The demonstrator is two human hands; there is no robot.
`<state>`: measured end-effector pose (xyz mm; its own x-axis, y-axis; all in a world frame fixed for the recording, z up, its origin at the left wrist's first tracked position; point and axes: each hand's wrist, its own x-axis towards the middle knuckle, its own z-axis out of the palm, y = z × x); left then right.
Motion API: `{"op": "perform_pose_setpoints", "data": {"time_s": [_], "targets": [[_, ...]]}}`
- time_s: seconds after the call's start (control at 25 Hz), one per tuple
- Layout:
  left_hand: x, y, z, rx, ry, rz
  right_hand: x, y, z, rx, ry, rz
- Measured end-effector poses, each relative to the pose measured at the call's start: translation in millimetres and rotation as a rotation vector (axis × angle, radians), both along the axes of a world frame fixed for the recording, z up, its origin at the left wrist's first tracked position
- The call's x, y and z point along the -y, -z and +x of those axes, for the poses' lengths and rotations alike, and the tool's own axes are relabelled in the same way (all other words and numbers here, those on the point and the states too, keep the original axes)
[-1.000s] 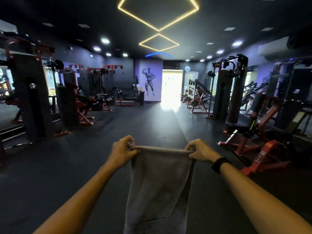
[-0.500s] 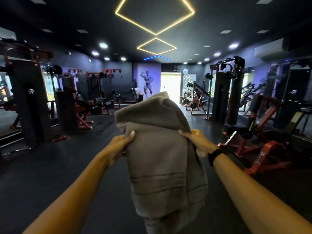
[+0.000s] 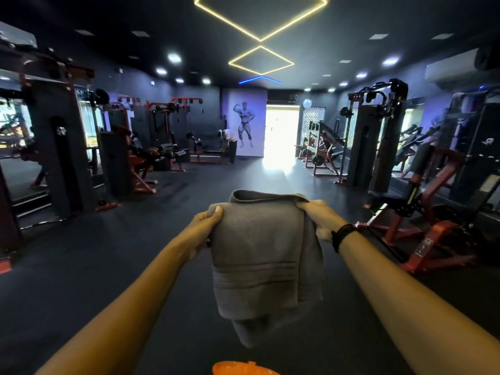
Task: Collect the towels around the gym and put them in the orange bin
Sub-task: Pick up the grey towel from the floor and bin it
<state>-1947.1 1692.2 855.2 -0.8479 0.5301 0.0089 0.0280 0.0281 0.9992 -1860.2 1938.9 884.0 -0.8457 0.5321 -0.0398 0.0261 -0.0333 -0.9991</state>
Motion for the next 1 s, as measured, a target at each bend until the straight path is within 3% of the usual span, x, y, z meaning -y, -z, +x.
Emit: {"op": "perform_pose_setpoints", "data": {"time_s": [0.08, 0.2, 0.32, 0.36, 0.44, 0.56, 0.64, 0.72, 0.76, 0.88, 0.92, 1.0], "targets": [[-2, 0, 2, -0.009, -0.080, -0.118, -1, 10, -2, 0.021, 0.092, -0.093], [-1, 1, 5, 0.049, -0.079, -0.127, -3, 23, -1, 0.061, 0.165, -0.175], [8, 7, -2, 0.073, 0.076, -0.024, -10, 35, 9, -0.043, -0.079, -0.298], [9, 9, -3, 0.039, 0.112, -0.043, -13, 39, 12, -0.047, -0.189, -0.229], [5, 12, -4, -0.122, 0.129, -0.146, -8, 44, 17, 0.081, -0.368, 0.167], [4, 17, -17, -0.486, 0.038, -0.313, -6, 58, 12, 0.184, -0.366, 0.803], [9, 19, -25, -0.678, -0.009, -0.449, -5, 55, 13, 0.242, -0.292, 1.036], [14, 17, -26, -0.800, -0.087, -0.542, -10, 51, 13, 0.231, -0.257, 1.110], [16, 15, -27, -0.801, -0.093, -0.491, -10, 47, 15, 0.156, -0.235, 1.055], [25, 16, -18, -0.444, -0.021, -0.082, -10, 40, 24, -0.113, -0.275, 0.519], [26, 19, -16, -0.396, 0.022, -0.075, -10, 41, 26, -0.096, -0.349, 0.410], [25, 28, -10, -0.416, 0.030, -0.158, -7, 48, 25, -0.089, -0.407, 0.390]]}}
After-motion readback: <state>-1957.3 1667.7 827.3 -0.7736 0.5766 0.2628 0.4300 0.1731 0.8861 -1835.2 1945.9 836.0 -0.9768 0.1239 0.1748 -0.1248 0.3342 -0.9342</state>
